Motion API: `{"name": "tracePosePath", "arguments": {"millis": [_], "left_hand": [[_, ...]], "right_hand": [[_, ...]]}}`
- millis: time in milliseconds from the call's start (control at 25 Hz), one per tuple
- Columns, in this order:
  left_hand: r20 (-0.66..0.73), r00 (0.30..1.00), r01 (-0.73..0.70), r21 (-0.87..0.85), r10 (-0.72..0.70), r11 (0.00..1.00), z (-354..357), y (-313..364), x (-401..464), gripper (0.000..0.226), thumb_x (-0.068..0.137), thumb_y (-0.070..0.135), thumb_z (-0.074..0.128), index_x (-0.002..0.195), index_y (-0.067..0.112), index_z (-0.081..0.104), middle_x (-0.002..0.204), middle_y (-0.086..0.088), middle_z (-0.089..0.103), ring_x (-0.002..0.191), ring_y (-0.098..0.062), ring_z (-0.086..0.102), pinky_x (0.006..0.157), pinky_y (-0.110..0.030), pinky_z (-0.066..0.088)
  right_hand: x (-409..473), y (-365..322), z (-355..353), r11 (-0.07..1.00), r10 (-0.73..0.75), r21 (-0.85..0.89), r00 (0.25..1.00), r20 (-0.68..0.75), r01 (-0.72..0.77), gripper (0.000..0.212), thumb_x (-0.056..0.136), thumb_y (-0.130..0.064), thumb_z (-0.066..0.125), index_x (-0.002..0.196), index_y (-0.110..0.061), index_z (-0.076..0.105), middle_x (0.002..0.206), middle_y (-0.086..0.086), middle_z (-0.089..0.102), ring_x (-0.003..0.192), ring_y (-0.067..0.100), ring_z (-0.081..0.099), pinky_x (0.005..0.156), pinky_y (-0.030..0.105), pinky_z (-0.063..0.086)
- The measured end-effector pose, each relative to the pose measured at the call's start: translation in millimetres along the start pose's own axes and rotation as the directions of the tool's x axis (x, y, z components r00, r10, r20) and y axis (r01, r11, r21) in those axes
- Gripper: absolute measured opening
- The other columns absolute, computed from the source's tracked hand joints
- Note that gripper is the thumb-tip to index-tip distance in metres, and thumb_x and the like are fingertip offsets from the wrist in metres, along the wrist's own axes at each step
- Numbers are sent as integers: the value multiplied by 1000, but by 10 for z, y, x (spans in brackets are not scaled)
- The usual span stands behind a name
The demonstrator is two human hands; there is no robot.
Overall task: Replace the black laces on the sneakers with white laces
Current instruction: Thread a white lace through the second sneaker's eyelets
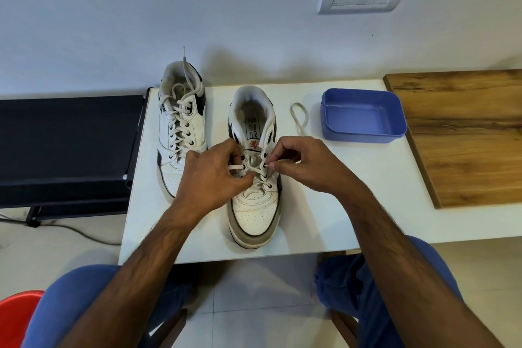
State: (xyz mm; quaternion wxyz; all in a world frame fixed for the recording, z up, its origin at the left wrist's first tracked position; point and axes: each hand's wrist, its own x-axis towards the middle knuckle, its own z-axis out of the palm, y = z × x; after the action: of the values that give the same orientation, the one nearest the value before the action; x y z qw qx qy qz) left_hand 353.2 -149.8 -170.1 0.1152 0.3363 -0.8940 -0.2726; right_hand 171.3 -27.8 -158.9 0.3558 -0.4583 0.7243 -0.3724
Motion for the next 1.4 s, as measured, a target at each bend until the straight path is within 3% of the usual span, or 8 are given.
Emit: {"name": "tracePosePath", "arguments": {"millis": [80, 200, 360, 520, 720, 1160, 1280, 1400], "left_hand": [[-25, 999, -25, -19, 25, 999, 0, 32, -9, 44, 75, 40, 81, 98, 30, 45, 90, 17, 52, 83, -8, 53, 83, -38, 34], [-83, 982, -152, 185, 169, 971, 16, 64, -24, 44, 77, 40, 77, 112, 30, 52, 105, 8, 42, 98, -16, 47, 82, -38, 33], [-94, 963, -201, 375, 253, 905, 52, 76, -32, 27, 81, 41, 74, 105, 29, 69, 105, -1, 46, 98, -22, 47, 84, -42, 33], [-121, 966, -184, 297, 228, 937, 98, 90, -43, 22, 78, 30, 81, 97, 27, 71, 104, -1, 48, 99, -22, 47, 85, -36, 25], [-116, 975, -163, 210, 190, 964, 96, 83, -30, 22, 77, 29, 81, 96, 33, 70, 103, 9, 42, 101, -15, 45, 85, -34, 22], [-4, 972, -236, -24, 236, 971, 3, -3, 27, 35, 78, 35, 85, 107, 35, 65, 102, 14, 40, 99, -3, 47, 83, -34, 33], [80, 966, -227, -191, 245, 955, -131, -72, 37, 42, 84, 28, 81, 113, 29, 50, 104, 16, 48, 96, -1, 54, 78, -20, 44], [204, 965, -118, -224, 165, 967, -261, -154, 27, 34, 91, 24, 73, 113, 32, 48, 90, 12, 64, 77, -11, 62, 68, -27, 49]], "right_hand": [[8, 10, 13, 1000, 28, -9, 999, -41, -29, 12, 87, -25, 78, 81, -17, 73, 79, -5, 74, 75, 8, 69, 75, 34, 55], [20, 25, 34, 998, 58, -31, 998, -35, -59, 9, 85, -28, 80, 84, -21, 74, 80, -7, 75, 77, 13, 70, 79, 41, 59], [26, 14, 52, 994, 90, -57, 996, -13, -90, 9, 83, -27, 82, 87, -23, 75, 82, -9, 74, 79, 10, 69, 78, 34, 58], [25, -5, 86, 990, 109, -84, 994, -30, -111, 11, 81, -20, 82, 87, -22, 73, 81, -11, 72, 76, 3, 65, 69, 16, 50], [14, -25, 78, 993, 95, -62, 994, -56, -99, 14, 80, -10, 79, 88, -19, 73, 83, -6, 72, 74, 2, 63, 64, 10, 47], [1, -42, 19, 997, -25, 73, 1000, -1, 25, 17, 81, 4, 70, 86, -11, 76, 84, -5, 76, 82, 11, 70, 79, 24, 57], [-3, -69, -25, 972, 11, 233, 1000, -8, -9, 15, 88, 6, 66, 97, -5, 70, 91, 4, 74, 84, 15, 71, 78, 22, 56], [-21, -69, -126, 948, 41, 318, 994, -100, -7, 12, 93, 3, 65, 102, -4, 69, 92, 9, 69, 74, 16, 65, 69, 20, 51]]}}
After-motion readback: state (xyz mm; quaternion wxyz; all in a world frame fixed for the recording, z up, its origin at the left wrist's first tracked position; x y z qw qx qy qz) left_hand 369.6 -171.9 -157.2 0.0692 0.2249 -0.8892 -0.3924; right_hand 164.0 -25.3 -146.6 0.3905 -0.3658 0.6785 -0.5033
